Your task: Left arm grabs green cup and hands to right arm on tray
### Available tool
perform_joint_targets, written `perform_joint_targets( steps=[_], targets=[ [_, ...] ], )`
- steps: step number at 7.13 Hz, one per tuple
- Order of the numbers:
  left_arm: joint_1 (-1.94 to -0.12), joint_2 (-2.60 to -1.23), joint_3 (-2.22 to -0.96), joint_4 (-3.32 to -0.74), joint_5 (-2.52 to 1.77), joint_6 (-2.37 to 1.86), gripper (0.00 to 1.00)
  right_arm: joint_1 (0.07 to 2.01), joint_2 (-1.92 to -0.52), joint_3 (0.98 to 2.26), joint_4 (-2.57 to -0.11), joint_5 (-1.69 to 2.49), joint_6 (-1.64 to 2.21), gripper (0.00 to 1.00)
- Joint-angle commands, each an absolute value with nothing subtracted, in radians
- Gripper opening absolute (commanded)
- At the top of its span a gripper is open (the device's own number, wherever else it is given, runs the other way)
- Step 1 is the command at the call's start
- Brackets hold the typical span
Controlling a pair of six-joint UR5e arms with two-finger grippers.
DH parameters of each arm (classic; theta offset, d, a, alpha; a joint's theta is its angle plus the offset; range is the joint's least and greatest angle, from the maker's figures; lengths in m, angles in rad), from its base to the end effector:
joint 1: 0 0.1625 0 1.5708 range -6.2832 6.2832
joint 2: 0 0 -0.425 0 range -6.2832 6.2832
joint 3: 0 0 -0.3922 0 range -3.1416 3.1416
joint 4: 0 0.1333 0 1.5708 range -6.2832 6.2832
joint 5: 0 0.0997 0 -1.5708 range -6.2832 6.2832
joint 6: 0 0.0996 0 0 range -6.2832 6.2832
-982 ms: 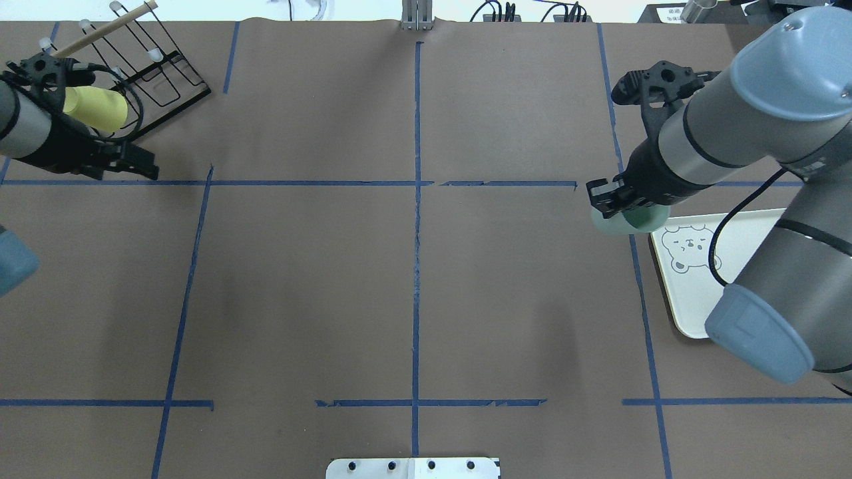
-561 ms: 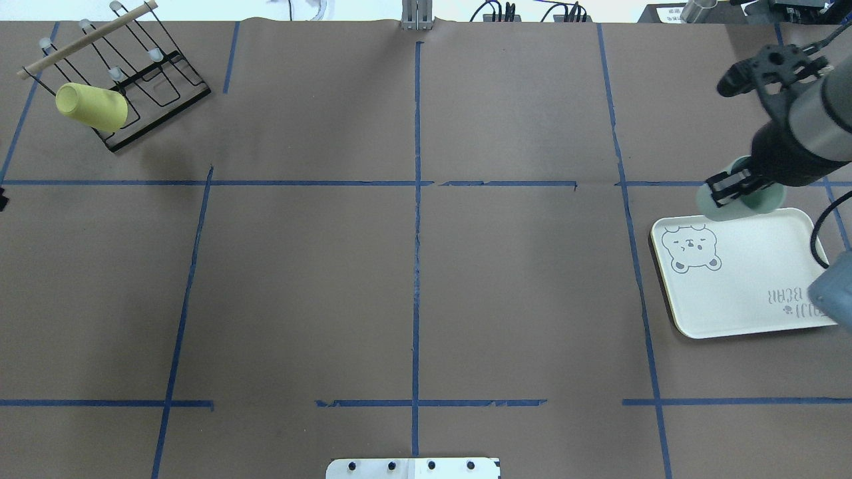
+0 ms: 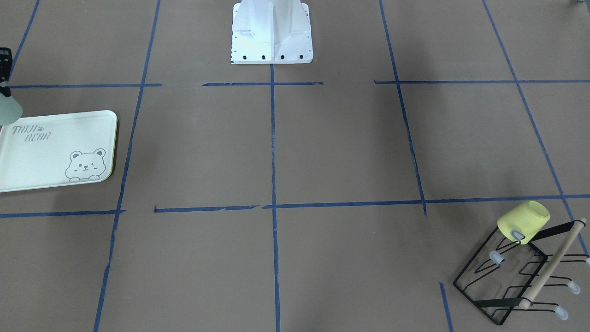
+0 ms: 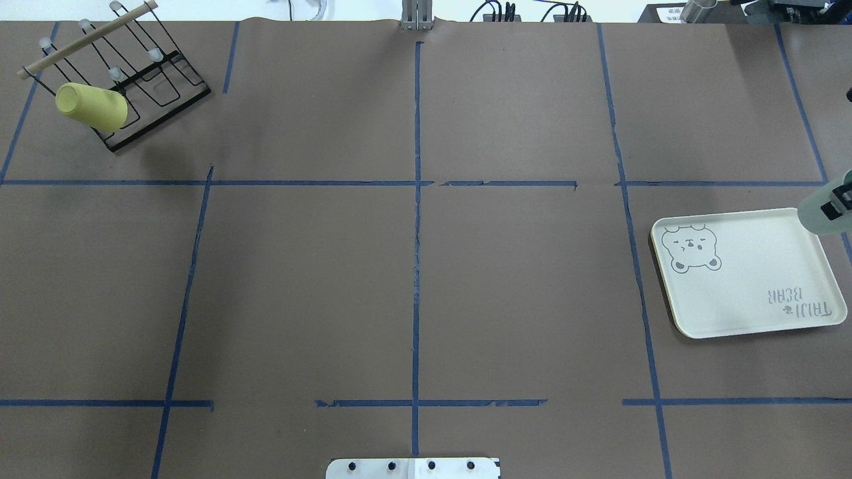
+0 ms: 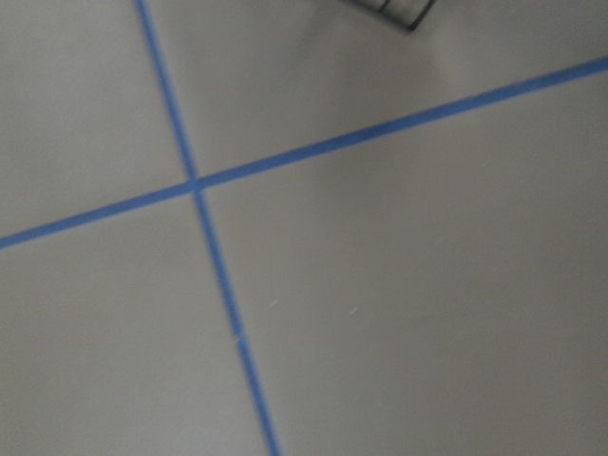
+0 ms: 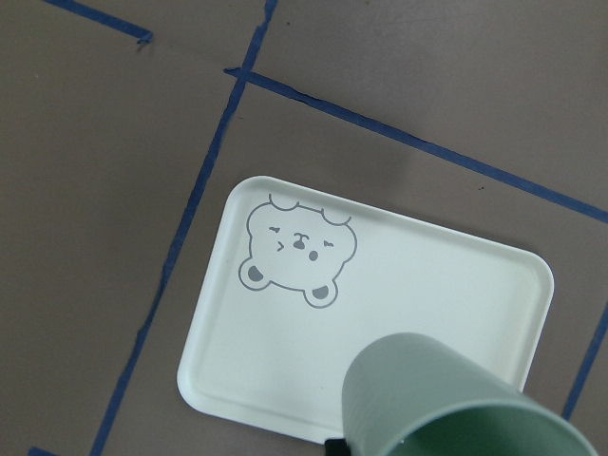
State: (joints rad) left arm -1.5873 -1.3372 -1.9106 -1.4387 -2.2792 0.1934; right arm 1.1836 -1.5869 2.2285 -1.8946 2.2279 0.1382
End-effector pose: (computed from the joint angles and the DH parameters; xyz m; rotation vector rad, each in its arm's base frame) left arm -0.0749 -0.3881 0.6126 0.0496 0.7079 0.1603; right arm -0.0940 -0.4225 0.3965 0.1271 -0.7120 -0.3425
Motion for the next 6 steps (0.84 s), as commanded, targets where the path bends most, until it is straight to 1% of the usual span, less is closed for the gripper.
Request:
perform_joint_targets(
  steps=[1,2,3,4,6],
  targets=[
    [-1.658,-1.293,-1.91,-1.43,-2.357,0.238,1.0,1.189,-1.704,2.179,-1.642,2.229,0.258,0.01],
    [-1.658,-1.293,-1.901,-1.433,-2.394,0.227,1.0,1.183,-1.741,2.119,-1.459,2.224,0.378,0.01],
    [-1.657,-1.295,-1.901,-1.44,-2.396,0.209,1.0,1.151,-1.808,2.055,-1.267,2.217,0.437,0.0],
    [-1.657,-1.295,-1.901,-1.44,-2.396,0.207,1.0,1.087,-1.819,2.027,-1.182,2.17,0.53,0.0],
    [-1.657,-1.295,-1.901,-1.44,-2.396,0.207,1.0,0.872,-1.821,2.02,-1.154,1.998,0.705,0.0]
  ],
)
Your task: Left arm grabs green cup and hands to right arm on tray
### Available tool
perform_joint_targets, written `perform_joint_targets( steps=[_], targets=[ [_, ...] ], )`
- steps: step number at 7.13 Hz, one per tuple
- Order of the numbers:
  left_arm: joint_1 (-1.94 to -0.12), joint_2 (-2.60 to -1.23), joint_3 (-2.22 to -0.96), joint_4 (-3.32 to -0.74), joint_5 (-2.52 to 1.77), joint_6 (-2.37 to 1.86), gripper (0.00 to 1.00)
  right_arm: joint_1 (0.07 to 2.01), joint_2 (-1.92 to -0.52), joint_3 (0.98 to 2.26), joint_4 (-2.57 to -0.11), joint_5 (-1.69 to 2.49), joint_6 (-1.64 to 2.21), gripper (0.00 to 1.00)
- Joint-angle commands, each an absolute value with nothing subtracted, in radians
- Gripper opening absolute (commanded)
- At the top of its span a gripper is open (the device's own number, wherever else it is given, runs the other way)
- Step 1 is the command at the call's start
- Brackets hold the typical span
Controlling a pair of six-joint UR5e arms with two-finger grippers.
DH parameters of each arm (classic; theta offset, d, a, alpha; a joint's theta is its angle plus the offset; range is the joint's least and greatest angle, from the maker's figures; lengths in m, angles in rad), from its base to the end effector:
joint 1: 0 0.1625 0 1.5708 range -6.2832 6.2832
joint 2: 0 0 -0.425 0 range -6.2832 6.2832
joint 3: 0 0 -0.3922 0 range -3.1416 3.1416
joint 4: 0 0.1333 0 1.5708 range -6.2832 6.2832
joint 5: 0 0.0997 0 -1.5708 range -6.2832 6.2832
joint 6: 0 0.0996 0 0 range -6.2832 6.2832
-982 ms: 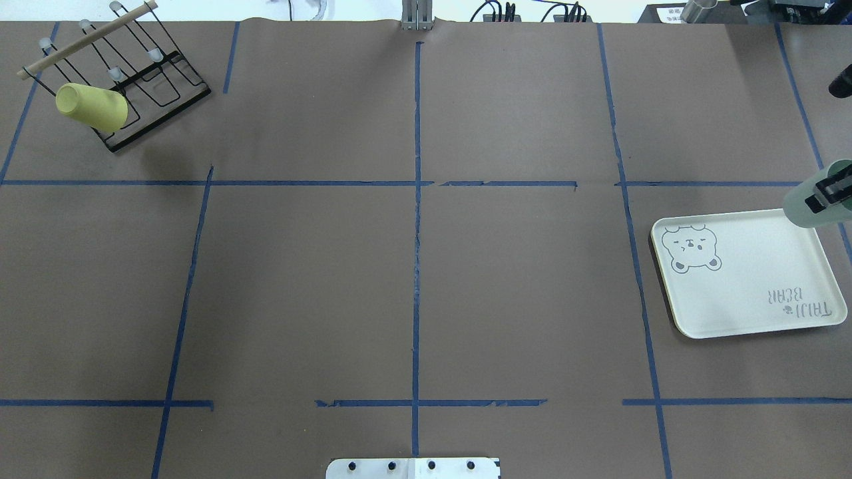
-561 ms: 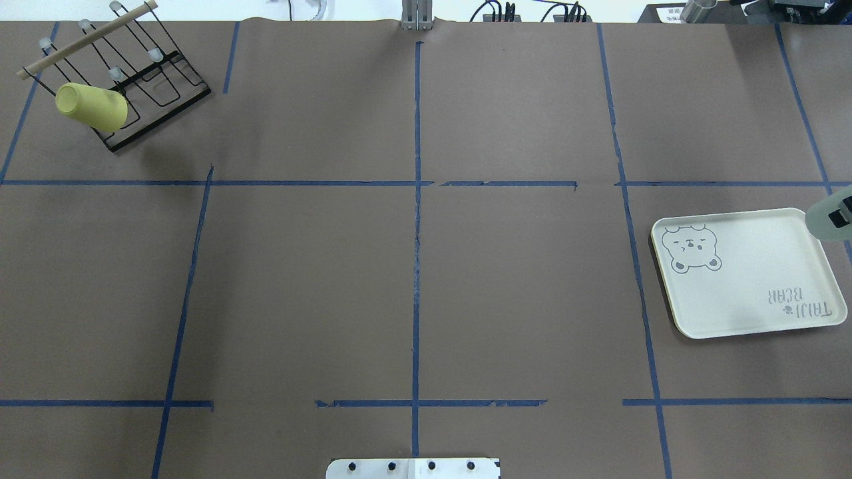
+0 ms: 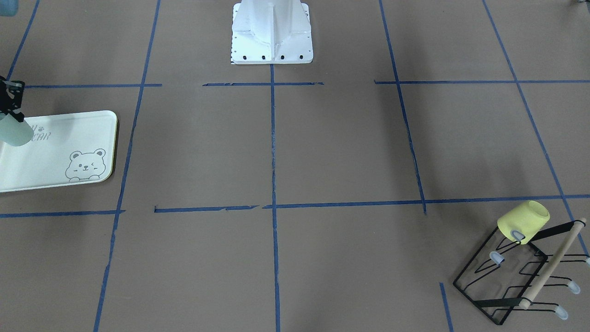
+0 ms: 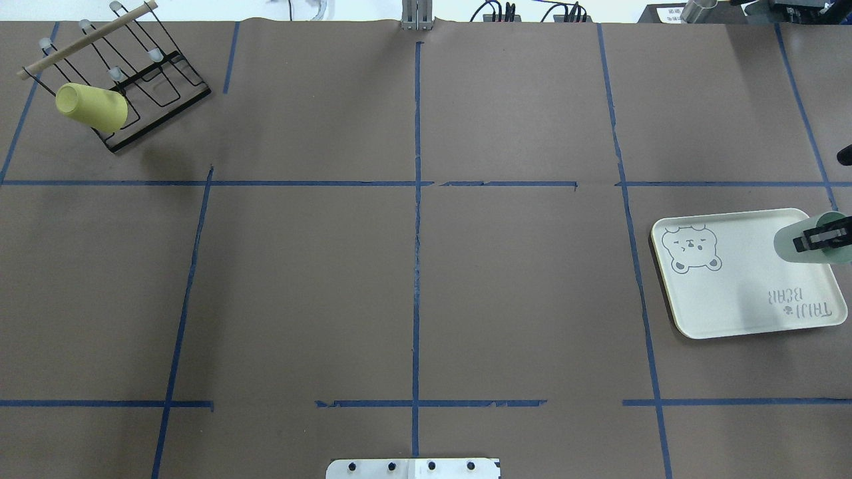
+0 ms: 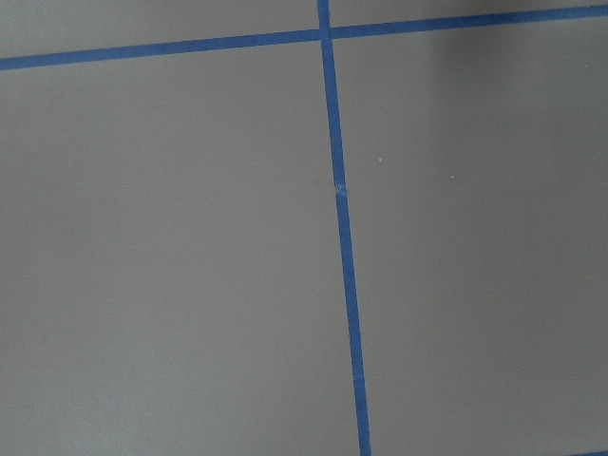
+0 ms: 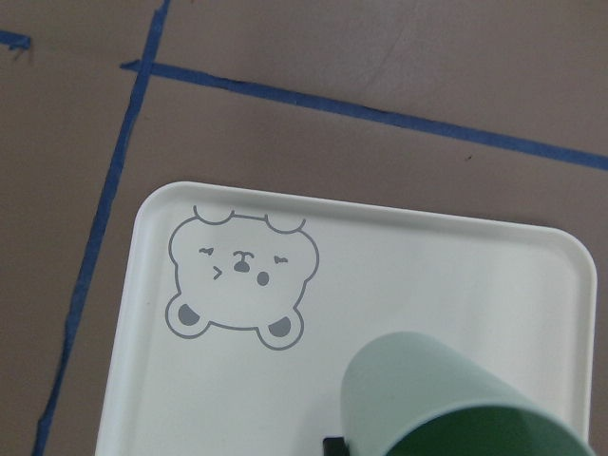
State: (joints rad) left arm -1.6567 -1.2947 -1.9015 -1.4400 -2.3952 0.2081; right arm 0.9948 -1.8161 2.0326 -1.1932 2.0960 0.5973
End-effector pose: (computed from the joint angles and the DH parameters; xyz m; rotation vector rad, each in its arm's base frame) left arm -0.0917 -0.3635 0.6250 0.0497 0.8258 0.0837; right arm -0.1538 -0.3898 0.5061 0.2011 -0.7453 -0.1357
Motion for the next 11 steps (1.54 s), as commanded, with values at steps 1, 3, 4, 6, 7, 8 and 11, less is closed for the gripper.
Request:
perform_joint_targets(
  steps=[1,3,4,6,7,8,11],
  targets=[
    [-1.657,-1.295,-1.899,-1.442,-2.396,0.207,1.0,0.858,-1.819,2.005,-1.154,2.003,0.706,0.01],
    [-1.657,-1.295,-1.898,-1.442,-2.398,0.207,1.0,0.85,-1.813,1.964,-1.16,2.025,0.698,0.04],
    [-1.657,-1.295,-1.898,-1.442,-2.398,0.207,1.0,0.85,-1.812,1.96,-1.163,2.031,0.696,0.1],
    [-1.657,-1.295,-1.899,-1.442,-2.398,0.207,1.0,0.848,-1.792,1.947,-1.166,2.031,0.698,0.47],
    [-1.657,-1.295,-1.899,-1.442,-2.398,0.207,1.0,0.848,-1.784,1.945,-1.163,2.031,0.704,0.82],
    [-1.657,-1.296,-1.899,-1.442,-2.398,0.207,1.0,0.85,-1.784,1.95,-1.158,2.033,0.707,1.0],
    [-1.657,-1.296,-1.899,-1.442,-2.395,0.207,1.0,0.978,-1.792,1.991,-1.184,2.198,0.63,1.0]
  ],
)
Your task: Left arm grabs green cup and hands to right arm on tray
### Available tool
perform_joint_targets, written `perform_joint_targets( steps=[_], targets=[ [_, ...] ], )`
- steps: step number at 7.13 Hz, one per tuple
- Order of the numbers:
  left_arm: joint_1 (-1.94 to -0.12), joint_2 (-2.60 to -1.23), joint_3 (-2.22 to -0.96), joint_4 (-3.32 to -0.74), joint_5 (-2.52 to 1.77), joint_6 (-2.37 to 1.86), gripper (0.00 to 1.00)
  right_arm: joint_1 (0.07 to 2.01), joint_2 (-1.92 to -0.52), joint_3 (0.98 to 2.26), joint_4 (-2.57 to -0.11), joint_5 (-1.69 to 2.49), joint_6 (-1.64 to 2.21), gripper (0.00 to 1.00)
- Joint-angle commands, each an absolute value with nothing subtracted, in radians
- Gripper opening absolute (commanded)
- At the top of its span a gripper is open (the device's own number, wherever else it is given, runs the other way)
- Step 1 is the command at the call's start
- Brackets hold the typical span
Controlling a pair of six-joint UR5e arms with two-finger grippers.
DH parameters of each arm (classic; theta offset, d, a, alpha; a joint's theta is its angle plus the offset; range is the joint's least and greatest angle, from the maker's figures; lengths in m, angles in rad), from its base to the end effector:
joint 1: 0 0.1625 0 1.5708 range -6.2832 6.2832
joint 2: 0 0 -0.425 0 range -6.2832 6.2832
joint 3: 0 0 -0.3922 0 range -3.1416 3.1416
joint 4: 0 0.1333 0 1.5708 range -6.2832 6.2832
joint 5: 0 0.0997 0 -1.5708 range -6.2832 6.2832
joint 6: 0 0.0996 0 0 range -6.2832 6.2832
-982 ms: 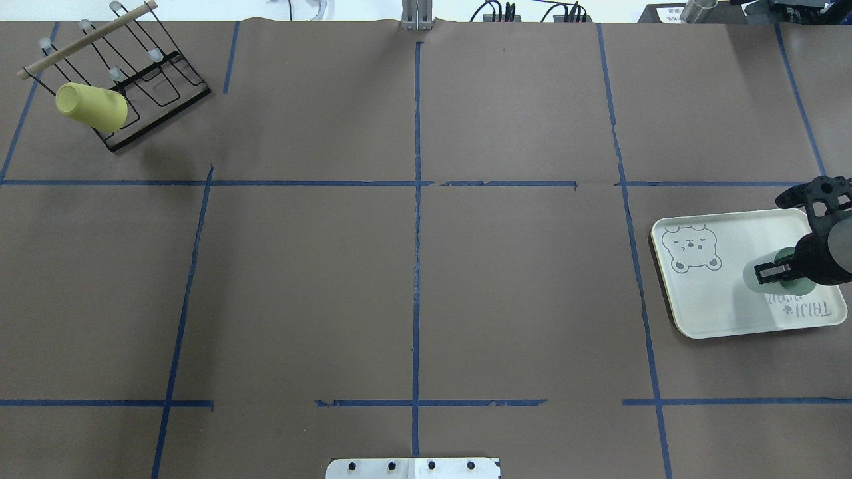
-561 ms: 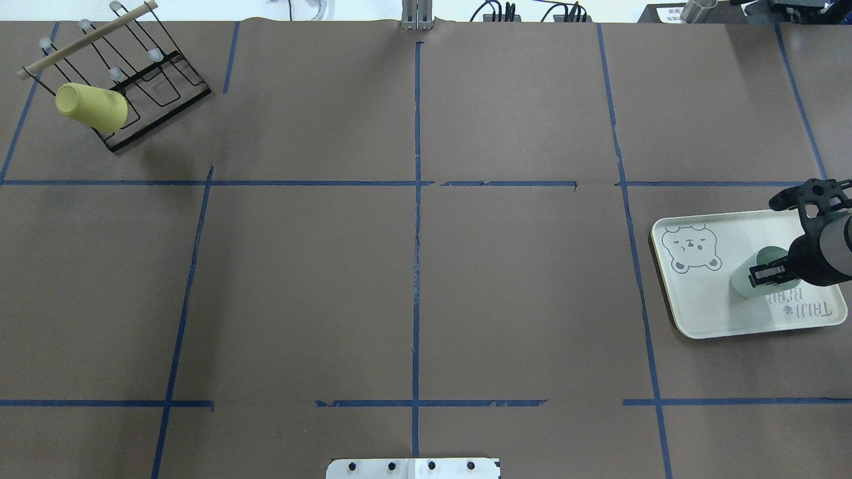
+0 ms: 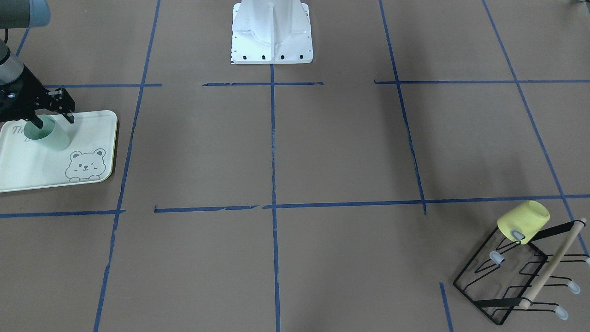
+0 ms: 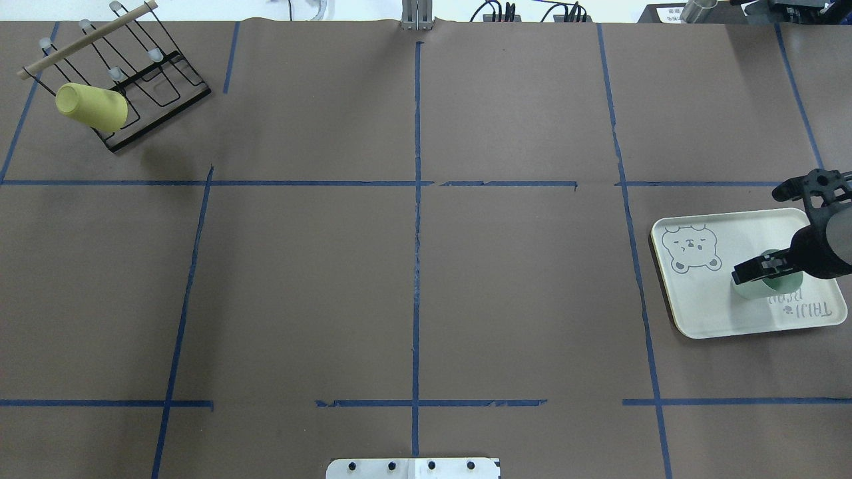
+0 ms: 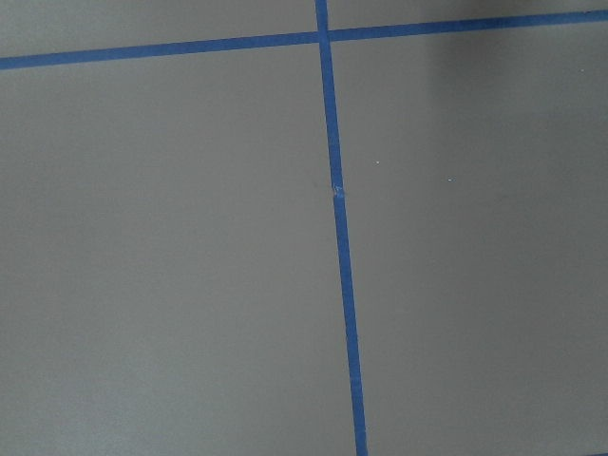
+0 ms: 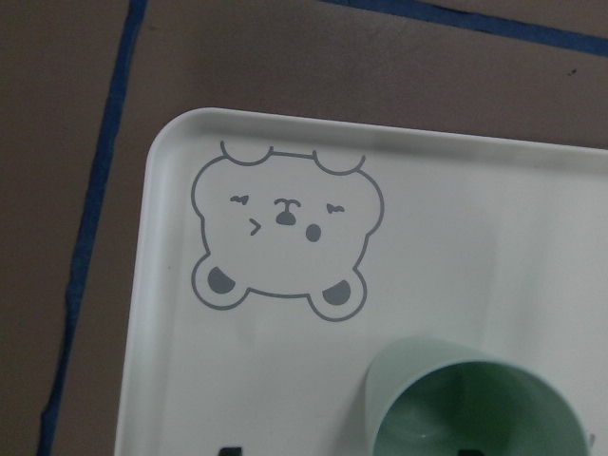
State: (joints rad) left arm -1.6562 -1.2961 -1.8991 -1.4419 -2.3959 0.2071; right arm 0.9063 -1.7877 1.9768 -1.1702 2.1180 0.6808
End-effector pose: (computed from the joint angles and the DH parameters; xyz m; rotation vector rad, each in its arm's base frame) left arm -0.0915 -0.3642 0.6254 0.0500 0.8265 0.0836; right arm -0.1973 -0.3840 0.5191 0.1186 -0.7733 -0.1458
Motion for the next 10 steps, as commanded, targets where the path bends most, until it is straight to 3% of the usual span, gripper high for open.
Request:
perform_joint_targets(
  steps=[1,5,7,10],
  targets=[
    [-1.657,-1.298,-1.899,-1.443,-2.395,0.207,1.0,1.073,-1.796,2.012,-1.28,2.232,0.485,1.0],
    [-1.655,-1.296,-1.896,-1.445,-2.39,0.216,1.0,1.492,-1.83,2.033,-1.762,2.31,-0.258,1.0],
    [-1.655,-1.296,-1.864,-1.447,-2.387,0.218,1.0,1.548,-1.908,2.023,-1.758,2.353,-0.247,1.0],
    [-1.655,-1.293,-1.855,-1.488,-2.389,0.213,1.0,1.549,-1.904,2.017,-1.753,2.362,-0.193,1.0]
  ],
)
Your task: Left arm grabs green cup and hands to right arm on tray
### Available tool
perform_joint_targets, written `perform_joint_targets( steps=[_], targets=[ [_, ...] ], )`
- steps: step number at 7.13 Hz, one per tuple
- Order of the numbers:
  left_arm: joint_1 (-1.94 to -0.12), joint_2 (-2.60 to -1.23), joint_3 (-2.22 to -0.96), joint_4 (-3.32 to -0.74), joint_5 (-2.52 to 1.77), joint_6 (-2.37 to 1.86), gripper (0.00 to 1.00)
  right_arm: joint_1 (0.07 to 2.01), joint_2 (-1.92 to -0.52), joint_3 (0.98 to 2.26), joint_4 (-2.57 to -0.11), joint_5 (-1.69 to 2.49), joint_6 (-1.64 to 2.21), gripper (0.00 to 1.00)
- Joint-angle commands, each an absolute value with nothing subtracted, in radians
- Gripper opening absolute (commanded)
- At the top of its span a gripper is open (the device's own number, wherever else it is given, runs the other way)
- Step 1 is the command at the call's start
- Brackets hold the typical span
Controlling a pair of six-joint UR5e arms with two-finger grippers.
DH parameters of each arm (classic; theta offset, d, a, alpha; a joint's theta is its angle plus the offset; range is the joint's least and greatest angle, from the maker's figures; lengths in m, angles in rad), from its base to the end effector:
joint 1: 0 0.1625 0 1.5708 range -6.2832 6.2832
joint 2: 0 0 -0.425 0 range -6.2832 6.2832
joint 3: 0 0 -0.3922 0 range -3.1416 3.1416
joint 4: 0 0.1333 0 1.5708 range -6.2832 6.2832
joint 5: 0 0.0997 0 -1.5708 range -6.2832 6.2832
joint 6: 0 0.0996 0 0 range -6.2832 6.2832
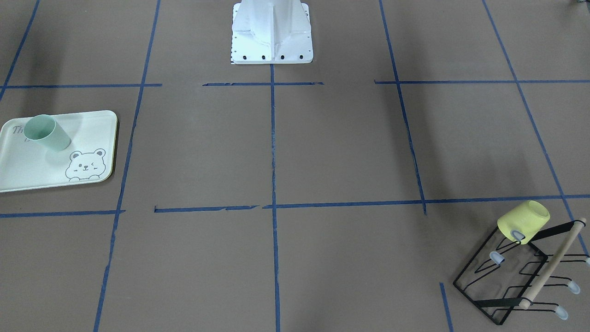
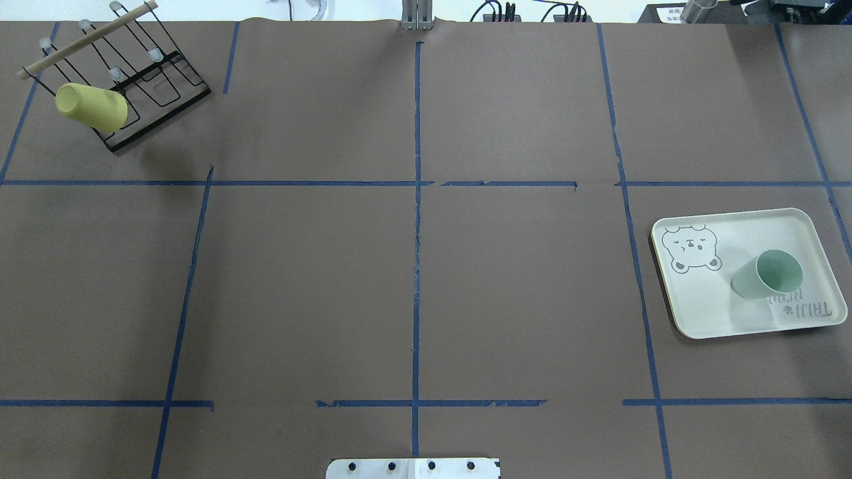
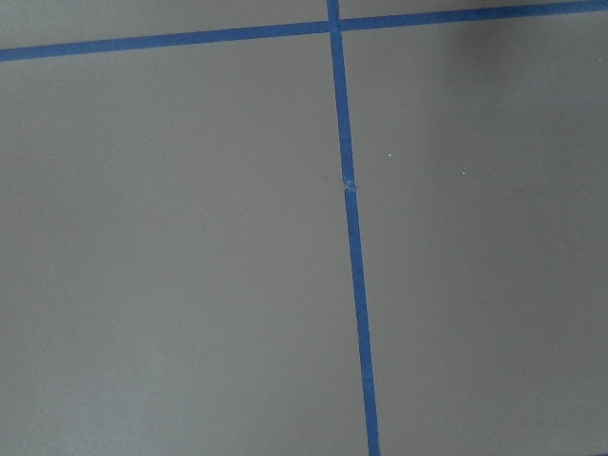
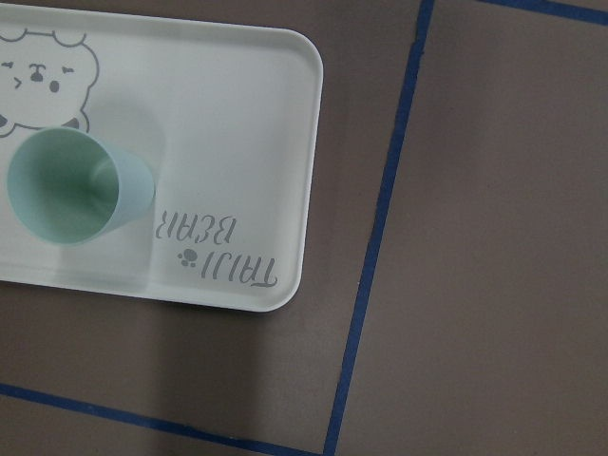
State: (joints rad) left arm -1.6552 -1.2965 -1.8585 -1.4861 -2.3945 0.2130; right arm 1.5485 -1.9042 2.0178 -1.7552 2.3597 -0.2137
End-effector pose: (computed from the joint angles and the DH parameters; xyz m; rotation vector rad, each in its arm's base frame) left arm -0.0913 -0.3653 0.6410 0.0555 0.8245 0.0918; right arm 0.0549 -0.3464 0.5967 0.0086 -0.7927 -0.1956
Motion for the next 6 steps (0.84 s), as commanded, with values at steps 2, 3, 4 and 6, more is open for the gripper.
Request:
perform_joint_targets(
  steps=[2,3,4,6],
  targets=[
    [-1.655,-1.287,-1.853,-1.499,-2.387,0.216,1.0,1.549,-1.905,2.019,-1.709,2.355,-0.149,1.0],
    [-1.657,-1.287,-1.862,-1.496,-2.385,0.215,1.0,1.549,-1.905,2.017,-1.7,2.335,-0.137,1.0],
    [-1.655,-1.287,-1.859,-1.493,-2.385,0.216,1.0,1.548,-1.905,2.017,-1.698,2.335,-0.137,1.0],
    [-1.655,-1.287,-1.859,-1.488,-2.385,0.218,1.0,1.549,-1.905,2.019,-1.697,2.341,-0.138,1.0]
  ],
)
